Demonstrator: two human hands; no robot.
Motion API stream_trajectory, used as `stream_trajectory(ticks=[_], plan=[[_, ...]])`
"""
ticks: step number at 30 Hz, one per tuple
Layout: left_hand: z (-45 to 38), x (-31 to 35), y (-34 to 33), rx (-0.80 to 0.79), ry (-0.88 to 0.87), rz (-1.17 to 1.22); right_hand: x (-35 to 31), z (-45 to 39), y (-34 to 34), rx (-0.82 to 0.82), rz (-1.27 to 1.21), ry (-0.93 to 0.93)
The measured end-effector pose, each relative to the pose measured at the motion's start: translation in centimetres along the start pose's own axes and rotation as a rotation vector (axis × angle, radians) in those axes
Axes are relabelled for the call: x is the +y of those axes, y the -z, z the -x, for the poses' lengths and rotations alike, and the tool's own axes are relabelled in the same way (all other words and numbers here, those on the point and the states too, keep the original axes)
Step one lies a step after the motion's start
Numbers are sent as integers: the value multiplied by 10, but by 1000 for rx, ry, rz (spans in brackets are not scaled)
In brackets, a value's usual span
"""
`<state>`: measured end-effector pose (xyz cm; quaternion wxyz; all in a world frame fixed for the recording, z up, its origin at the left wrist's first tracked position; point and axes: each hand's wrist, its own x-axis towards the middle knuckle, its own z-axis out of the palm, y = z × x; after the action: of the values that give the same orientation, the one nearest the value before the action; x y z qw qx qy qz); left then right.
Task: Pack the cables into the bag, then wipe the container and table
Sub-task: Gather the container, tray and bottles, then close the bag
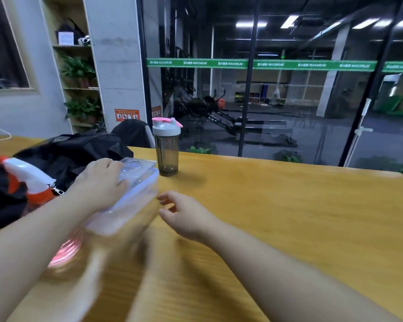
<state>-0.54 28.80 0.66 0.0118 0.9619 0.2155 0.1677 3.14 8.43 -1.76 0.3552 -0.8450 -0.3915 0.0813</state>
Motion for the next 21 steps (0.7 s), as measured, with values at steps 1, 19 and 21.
stream_trajectory(ticks=[1,19,21], plan=[[-4,-1,0,-30,35,24,-2,-5,-7,-7,-13,2],[-36,-24,-22,-227,525,9,-13,-56,-52,-65,-536,-251],[-35,-22,-21,-233,512,-22,-13,-56,-49,-51,-529,-234]])
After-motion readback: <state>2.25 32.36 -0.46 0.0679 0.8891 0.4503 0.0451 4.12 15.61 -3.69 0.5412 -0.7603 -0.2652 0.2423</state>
